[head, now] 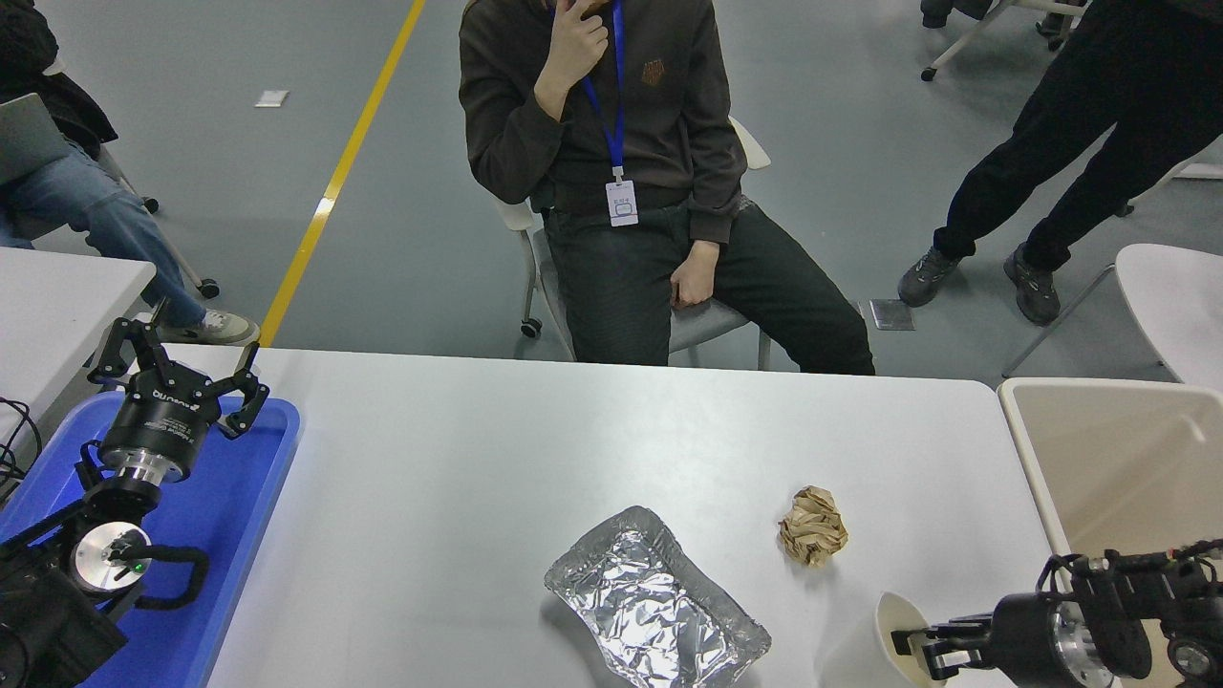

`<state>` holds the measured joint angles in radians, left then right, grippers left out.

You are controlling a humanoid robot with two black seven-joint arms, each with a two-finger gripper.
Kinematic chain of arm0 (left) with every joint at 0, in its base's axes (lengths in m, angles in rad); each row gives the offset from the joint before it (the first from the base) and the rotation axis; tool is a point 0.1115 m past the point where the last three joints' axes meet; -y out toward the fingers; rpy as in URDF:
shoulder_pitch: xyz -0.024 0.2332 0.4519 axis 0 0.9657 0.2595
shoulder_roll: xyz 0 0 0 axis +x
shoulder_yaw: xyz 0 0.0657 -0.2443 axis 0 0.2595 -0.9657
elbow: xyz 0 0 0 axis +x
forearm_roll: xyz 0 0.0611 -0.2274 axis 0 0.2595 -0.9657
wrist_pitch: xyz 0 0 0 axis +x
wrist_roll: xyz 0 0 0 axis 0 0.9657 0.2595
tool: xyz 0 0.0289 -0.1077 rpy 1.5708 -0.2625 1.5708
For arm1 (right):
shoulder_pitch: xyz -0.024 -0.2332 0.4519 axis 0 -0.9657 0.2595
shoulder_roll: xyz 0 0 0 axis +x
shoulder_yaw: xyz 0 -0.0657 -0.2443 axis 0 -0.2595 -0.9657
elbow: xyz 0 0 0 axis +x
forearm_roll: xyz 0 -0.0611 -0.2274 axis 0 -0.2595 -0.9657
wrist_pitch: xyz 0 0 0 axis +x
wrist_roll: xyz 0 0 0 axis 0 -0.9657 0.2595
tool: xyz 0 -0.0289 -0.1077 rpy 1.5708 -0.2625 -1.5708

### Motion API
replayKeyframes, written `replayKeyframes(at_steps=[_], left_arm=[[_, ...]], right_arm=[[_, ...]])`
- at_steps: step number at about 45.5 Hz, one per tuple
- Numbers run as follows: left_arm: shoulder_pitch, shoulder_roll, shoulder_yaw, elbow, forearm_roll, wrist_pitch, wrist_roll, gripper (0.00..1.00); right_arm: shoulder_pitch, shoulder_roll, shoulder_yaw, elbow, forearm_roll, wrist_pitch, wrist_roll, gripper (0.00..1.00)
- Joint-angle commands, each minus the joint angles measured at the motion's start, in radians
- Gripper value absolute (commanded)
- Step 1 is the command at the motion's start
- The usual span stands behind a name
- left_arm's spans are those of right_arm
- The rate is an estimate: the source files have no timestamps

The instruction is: Clean the table surface

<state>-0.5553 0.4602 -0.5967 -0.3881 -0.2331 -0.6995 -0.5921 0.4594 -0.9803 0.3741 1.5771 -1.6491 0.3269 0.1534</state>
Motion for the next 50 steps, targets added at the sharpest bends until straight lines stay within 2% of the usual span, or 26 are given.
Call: replayKeyframes(at_steps=[1, 19, 27, 36, 50], left_arm=[[0.0, 0.0, 0.0, 0.0, 0.0, 0.0, 0.0, 1.0], [0.0, 0.0, 0.0, 0.0, 0.0, 0.0, 0.0, 1.0], [0.0, 0.0, 0.0, 0.0, 0.0, 0.0, 0.0, 1.0], [0.0, 0.0, 0.0, 0.0, 0.0, 0.0, 0.0, 1.0], [0.0, 0.0, 0.0, 0.0, 0.0, 0.0, 0.0, 1.0]], right_arm=[[0.042, -0.087, 0.028, 0.055, 0.077, 0.001, 0.018, 0.0], [0.215, -0.342, 0.035, 0.15, 0.253, 0.001, 0.063, 0.0], [0.28, -0.428, 0.035, 0.168, 0.299, 0.004, 0.135, 0.0], [0.334, -0.485, 0.039, 0.168, 0.318, 0.029, 0.172, 0.0], [0.417, -0.52, 0.034, 0.161, 0.387, 0.077, 0.172, 0.0]])
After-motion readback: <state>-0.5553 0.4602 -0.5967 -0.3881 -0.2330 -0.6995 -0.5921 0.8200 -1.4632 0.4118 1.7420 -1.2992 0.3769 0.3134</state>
